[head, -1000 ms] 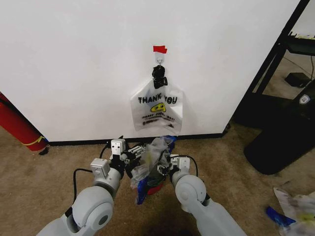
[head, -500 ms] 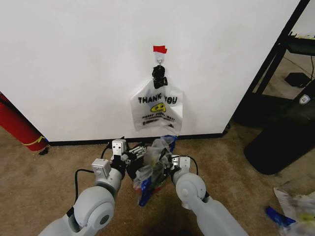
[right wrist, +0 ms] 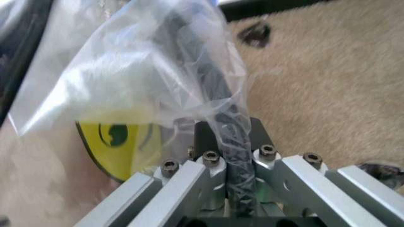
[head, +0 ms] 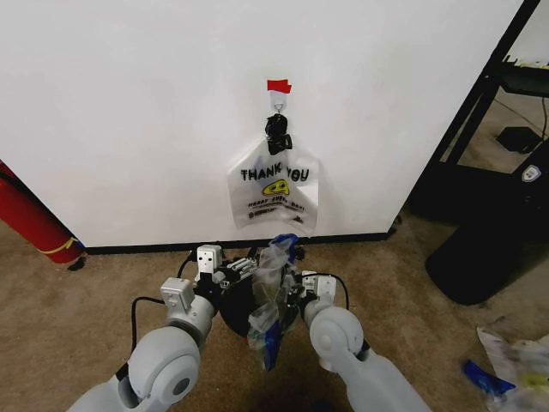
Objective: Pick up the garbage bag from the wall and place it over the trash bin.
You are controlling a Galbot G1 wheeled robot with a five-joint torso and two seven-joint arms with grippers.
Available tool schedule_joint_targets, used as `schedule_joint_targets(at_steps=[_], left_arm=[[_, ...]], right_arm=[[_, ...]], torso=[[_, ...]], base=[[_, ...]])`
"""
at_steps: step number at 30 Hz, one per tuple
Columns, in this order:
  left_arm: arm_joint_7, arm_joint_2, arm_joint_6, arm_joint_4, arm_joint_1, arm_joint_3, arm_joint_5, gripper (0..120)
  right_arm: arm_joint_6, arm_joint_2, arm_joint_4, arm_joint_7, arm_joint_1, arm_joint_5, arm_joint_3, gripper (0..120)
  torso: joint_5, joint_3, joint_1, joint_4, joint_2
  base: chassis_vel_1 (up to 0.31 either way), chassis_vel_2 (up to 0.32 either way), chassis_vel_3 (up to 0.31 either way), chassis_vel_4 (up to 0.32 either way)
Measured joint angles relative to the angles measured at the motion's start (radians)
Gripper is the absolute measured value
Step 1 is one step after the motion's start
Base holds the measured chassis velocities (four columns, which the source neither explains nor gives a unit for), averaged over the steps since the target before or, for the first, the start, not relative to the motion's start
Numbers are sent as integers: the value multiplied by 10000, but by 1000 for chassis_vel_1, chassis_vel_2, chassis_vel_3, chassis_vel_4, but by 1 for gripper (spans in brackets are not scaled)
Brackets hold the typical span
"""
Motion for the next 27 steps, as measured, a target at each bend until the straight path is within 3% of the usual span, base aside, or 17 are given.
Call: schedule_joint_targets(at_steps=[7,15,20,27], left_arm=[[-16,590,323,-394,-898,345,-848,100],[-246,892,917,-778,-2197,952,-2143,98],[-809,1084,1882,-894,-4009,2055,-3996,96],[-1231,722,2332,-411,-5652,3369,-4865,96]], right_arm=[[1746,268,773,-1338,-1723,-1308,851,0],[2260,655,1290,-1584,-2559,-1766,1393,0],[2852,969,1547,-1802,-2865,-2646,1576,0],[3031,983,1781,-1910,-3167,-3287,1665,0]], torso=[[2,0,0,-1,0],[2,0,0,-1,0],[2,0,1,2,0],[4,0,1,-1,0]], base=[[0,0,0,0],[0,0,0,0],[0,0,0,0],[0,0,0,0]])
